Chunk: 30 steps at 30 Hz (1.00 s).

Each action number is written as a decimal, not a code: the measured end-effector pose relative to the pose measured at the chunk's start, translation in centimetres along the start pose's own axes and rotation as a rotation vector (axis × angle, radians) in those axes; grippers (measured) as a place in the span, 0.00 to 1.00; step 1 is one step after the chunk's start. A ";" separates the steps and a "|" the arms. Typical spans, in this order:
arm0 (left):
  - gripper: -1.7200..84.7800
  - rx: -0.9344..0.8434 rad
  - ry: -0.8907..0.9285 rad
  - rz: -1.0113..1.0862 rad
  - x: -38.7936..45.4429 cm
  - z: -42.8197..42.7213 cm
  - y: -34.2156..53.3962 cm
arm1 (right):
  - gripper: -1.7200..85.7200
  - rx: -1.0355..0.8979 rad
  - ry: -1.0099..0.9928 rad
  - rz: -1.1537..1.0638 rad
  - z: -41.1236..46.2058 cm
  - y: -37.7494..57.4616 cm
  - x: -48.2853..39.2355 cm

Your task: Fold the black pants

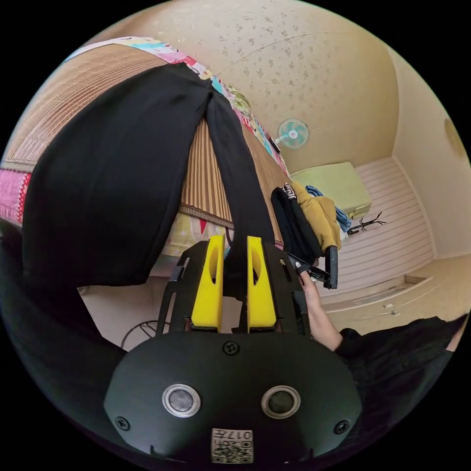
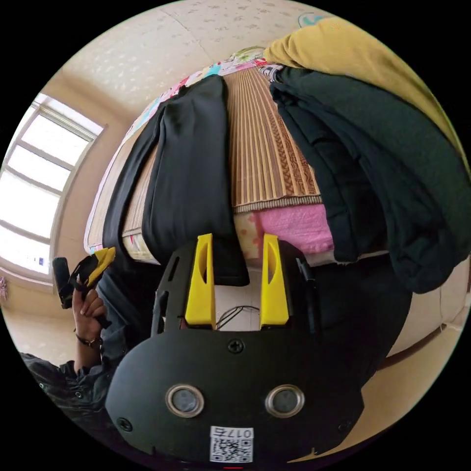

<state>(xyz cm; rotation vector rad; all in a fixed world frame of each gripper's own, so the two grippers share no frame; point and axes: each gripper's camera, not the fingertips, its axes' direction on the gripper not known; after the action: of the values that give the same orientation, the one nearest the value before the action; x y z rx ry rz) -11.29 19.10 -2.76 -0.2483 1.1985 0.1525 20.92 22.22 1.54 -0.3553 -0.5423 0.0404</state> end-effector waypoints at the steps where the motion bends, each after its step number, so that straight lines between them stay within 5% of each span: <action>1: 0.11 -0.019 0.006 0.006 0.1 0.2 0.1 | 0.15 -0.002 0.005 -0.006 0.0 0.1 0.1; 5: 0.11 -0.053 0.016 0.065 1.0 -0.2 1.2 | 0.12 -0.124 -0.087 -0.037 -0.5 1.1 0.8; 16: 0.13 -0.040 0.106 0.066 0.8 -6.1 2.7 | 0.05 0.018 -0.334 -0.065 -6.1 5.7 3.5; 20: 0.18 -0.046 0.103 0.184 5.8 -7.7 -1.2 | 0.04 -0.014 -0.087 -0.136 -7.2 7.8 2.6; 22: 0.18 -0.074 0.071 0.240 7.7 -6.9 -3.6 | 0.04 -0.041 -0.202 -0.139 -7.2 8.0 2.8; 27: 0.19 -0.284 0.002 0.304 10.5 -1.1 -8.5 | 0.04 0.071 -0.380 -0.551 -11.1 10.4 -3.8; 30: 0.10 -0.368 -0.059 0.310 9.4 0.6 -8.5 | 0.04 0.052 -0.451 -0.621 -12.1 10.4 -3.5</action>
<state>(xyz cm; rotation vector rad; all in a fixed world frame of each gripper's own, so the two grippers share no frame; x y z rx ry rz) -5.25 10.95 -10.40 -0.3750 1.1396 0.6504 24.71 27.63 -13.38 -0.1119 -1.0777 -0.4746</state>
